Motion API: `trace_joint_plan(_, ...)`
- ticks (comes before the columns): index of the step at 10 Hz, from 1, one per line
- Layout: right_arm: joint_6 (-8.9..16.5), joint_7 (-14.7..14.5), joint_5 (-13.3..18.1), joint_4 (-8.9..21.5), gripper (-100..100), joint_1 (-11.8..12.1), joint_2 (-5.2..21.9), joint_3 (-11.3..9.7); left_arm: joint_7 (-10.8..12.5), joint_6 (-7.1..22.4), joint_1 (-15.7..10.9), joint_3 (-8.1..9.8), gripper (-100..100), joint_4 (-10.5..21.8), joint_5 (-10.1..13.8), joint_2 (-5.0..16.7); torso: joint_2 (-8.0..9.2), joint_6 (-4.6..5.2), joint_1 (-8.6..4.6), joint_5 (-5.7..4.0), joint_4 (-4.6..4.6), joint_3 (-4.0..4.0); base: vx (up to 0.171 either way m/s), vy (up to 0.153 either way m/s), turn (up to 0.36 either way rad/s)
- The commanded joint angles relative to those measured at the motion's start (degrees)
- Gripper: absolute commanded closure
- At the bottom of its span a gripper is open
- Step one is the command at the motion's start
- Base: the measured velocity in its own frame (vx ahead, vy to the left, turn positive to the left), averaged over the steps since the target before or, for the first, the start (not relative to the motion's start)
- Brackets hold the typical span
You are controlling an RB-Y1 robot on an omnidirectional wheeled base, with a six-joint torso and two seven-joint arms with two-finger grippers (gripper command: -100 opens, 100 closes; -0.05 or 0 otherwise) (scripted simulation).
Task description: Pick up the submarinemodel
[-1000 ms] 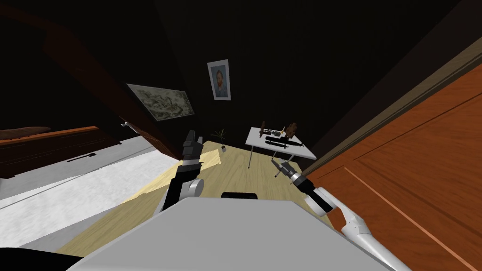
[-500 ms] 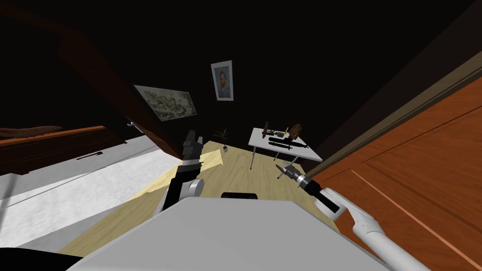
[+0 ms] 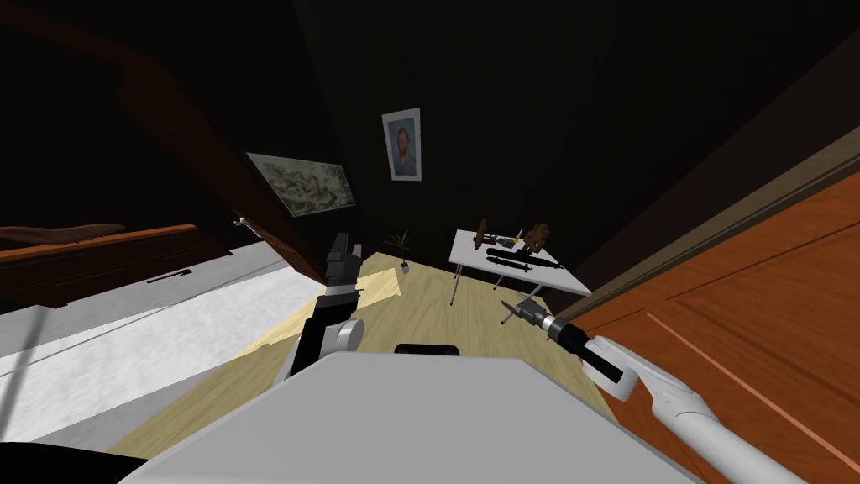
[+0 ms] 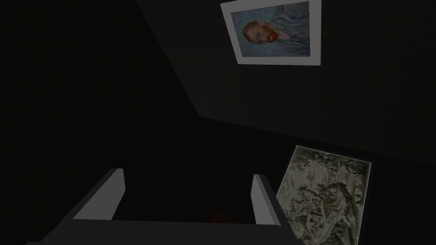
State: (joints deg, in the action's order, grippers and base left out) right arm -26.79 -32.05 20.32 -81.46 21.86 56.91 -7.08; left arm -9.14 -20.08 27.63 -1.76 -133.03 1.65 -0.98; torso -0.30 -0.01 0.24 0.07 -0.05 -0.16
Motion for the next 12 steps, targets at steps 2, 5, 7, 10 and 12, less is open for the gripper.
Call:
trace_joint_plan(2, -0.6, -2.3, 1.5, 4.1, -100, -0.6, 2.1, -0.9, 0.0, 0.0, 0.0, 0.00, 0, 0.0, 0.0, 0.0, 0.14, 0.01, -0.14, -0.03, 0.03, 0.08, 0.040, 0.038, 0.029)
trace_joint_plan(5, -0.8, -3.8, 2.7, 8.3, -100, -1.0, 4.4, -1.7, 0.0, 0.0, 0.0, 0.00, 0, 0.0, 0.0, 0.0, -0.08, -0.01, 0.04, 0.01, -0.01, -0.04, 0.091, 0.071, 0.037)
trace_joint_plan(7, -1.1, -5.3, 3.9, 11.5, -100, -1.5, 6.6, -2.6, 0.0, 0.0, 0.0, 0.00, 0, 0.0, 0.0, 0.0, -0.11, -0.02, 0.09, 0.02, -0.02, -0.06, 0.094, 0.084, 0.054)
trace_joint_plan(10, -1.8, -8.2, 6.2, 16.5, -100, -2.5, 10.8, -4.2, 0.0, 0.0, 0.0, 0.00, 0, 0.0, 0.0, 0.0, -0.15, 0.00, -0.03, 0.00, -0.04, -0.09, 0.112, 0.069, 0.052)
trace_joint_plan(12, -2.2, -9.7, 7.3, 19.4, -100, -3.0, 12.8, -5.0, 0.0, 0.0, 0.0, 0.00, 0, 0.0, 0.0, 0.0, -0.05, 0.00, -0.01, 0.00, -0.01, -0.03, 0.119, 0.069, 0.052)
